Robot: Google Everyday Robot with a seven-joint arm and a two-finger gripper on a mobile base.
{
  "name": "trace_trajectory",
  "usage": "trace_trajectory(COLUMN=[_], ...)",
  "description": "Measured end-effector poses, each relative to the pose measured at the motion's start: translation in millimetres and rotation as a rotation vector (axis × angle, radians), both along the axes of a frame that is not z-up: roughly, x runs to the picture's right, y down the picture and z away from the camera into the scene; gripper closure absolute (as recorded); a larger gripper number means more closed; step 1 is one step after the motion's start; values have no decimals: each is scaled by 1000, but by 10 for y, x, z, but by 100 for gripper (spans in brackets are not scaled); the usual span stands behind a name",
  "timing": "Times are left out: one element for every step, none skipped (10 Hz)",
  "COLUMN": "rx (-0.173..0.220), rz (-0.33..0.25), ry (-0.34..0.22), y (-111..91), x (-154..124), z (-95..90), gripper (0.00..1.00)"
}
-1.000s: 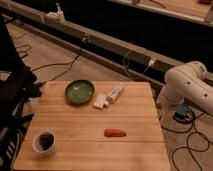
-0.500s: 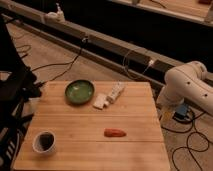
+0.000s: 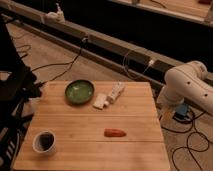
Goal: Drag the pepper across the table
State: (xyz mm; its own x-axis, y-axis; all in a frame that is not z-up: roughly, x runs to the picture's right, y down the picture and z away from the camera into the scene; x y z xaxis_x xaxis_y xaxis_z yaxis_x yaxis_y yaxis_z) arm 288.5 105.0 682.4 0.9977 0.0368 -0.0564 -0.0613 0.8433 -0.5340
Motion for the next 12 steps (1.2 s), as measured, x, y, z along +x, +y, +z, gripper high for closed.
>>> trace_trajectory(rx=[0, 0, 0, 0, 0, -3, -7, -14, -21, -27, -34, -42], rz=[0, 0, 0, 0, 0, 9, 22, 36, 44, 41, 34, 27], ry=[0, 0, 0, 0, 0, -16, -41, -70, -101, -120, -141, -167], y=[0, 1, 1, 1, 1, 8, 17, 32, 56, 80, 113, 155], x=[1, 1, 1, 1, 0, -29, -82, -145, -216, -267, -335, -438], z=[0, 0, 0, 0, 0, 3, 6, 14, 24, 33, 45, 70], gripper=[35, 35, 35, 35, 35, 35, 35, 35, 35, 35, 35, 35])
